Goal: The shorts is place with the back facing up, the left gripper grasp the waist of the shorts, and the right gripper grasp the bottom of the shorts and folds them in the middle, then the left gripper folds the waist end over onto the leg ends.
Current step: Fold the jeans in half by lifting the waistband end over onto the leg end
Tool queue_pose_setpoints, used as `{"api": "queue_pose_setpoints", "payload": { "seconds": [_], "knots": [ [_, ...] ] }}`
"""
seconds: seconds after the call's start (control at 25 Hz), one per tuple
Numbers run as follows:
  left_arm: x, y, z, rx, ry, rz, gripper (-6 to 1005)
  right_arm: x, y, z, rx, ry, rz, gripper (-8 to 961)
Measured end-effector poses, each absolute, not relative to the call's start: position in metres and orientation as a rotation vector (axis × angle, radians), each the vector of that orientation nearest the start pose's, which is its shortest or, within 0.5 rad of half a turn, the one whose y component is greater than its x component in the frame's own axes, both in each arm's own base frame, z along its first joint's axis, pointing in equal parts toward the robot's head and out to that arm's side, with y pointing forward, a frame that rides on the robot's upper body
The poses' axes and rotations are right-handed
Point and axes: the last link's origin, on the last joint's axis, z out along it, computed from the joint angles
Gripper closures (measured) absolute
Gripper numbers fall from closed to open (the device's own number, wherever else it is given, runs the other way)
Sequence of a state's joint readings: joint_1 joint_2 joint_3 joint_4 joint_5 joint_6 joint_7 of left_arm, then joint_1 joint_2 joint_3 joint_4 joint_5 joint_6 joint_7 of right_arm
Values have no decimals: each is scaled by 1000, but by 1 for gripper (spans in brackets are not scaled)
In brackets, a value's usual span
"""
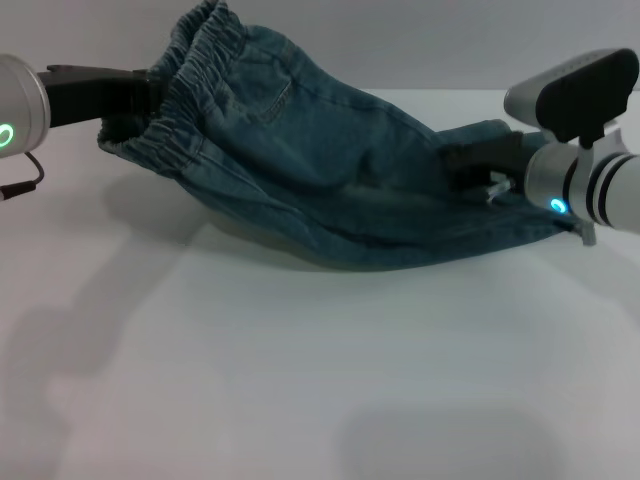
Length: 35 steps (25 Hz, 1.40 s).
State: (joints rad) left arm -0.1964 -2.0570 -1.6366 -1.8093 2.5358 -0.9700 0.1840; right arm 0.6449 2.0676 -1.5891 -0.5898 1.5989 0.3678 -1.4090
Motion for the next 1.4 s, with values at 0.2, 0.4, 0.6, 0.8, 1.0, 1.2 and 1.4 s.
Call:
{"api": "queue_pose_setpoints", "payload": {
  "seconds": [0.2, 0.4, 0.6, 0.8, 1.0, 1.2, 1.4],
  "knots": [
    [-163, 347, 67, -2038, -972, -315, 924, 236, 438, -57, -2162, 696, 186, 919],
    [-162, 347, 67, -2041, -971, -313, 924, 229, 441, -57, -2163, 677, 197, 917],
    [-161, 347, 67, -2041, -965, -317, 924, 233, 422, -70, -2192, 702, 220, 916],
    [-157, 345, 71, -2037, -949, -331, 924, 231, 405, -79, -2213, 752, 280, 914],
    [-148, 343, 75, -2045, -914, -353, 923, 207, 395, -95, -2295, 694, 318, 913],
    [-138, 339, 77, -2056, -886, -373, 923, 183, 396, -107, -2355, 646, 344, 911],
    [-132, 338, 78, -2061, -871, -385, 923, 163, 394, -117, -2402, 648, 389, 910]
  ]
}}
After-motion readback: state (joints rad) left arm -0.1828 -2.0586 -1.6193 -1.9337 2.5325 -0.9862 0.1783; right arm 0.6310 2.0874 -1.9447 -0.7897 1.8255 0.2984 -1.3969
